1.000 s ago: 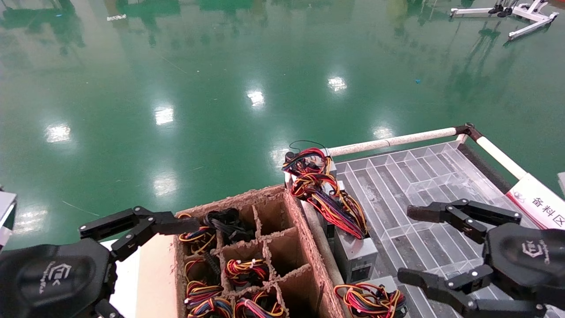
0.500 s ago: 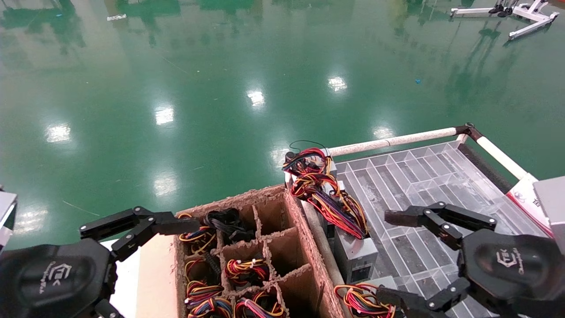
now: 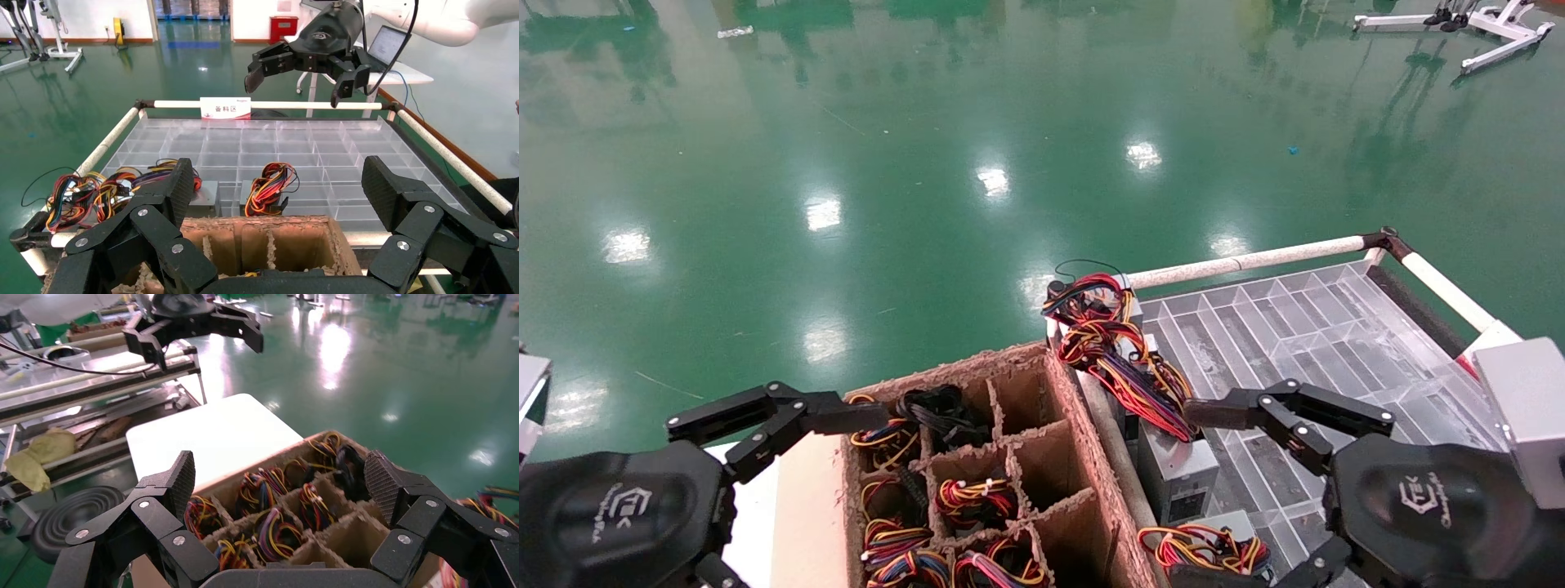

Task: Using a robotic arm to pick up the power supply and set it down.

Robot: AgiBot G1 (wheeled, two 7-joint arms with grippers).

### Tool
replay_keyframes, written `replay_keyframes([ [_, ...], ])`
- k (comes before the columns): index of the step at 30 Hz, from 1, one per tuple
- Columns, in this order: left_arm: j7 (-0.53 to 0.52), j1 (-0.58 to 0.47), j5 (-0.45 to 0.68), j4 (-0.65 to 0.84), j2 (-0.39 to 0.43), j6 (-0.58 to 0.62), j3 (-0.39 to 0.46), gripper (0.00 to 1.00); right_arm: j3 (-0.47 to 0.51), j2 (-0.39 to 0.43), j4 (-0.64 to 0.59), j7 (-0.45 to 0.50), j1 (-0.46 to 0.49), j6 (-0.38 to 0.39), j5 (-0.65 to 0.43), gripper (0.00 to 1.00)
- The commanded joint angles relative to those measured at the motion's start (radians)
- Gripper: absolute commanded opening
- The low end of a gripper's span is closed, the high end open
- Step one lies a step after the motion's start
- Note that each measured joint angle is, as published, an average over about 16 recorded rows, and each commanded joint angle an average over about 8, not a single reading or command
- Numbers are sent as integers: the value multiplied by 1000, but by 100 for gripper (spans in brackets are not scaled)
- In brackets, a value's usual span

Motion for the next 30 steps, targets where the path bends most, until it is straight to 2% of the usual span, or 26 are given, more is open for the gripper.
replay_keyframes([
  [1,0,0,0,0,0,0,0,100,1,-7,6,-1,-1,-1,3,100],
  [18,0,0,0,0,0,0,0,100,8,-67,58,-13,-11,-6,30,100],
  [30,0,0,0,0,0,0,0,100,8,-72,62,-14,-13,-6,34,100],
])
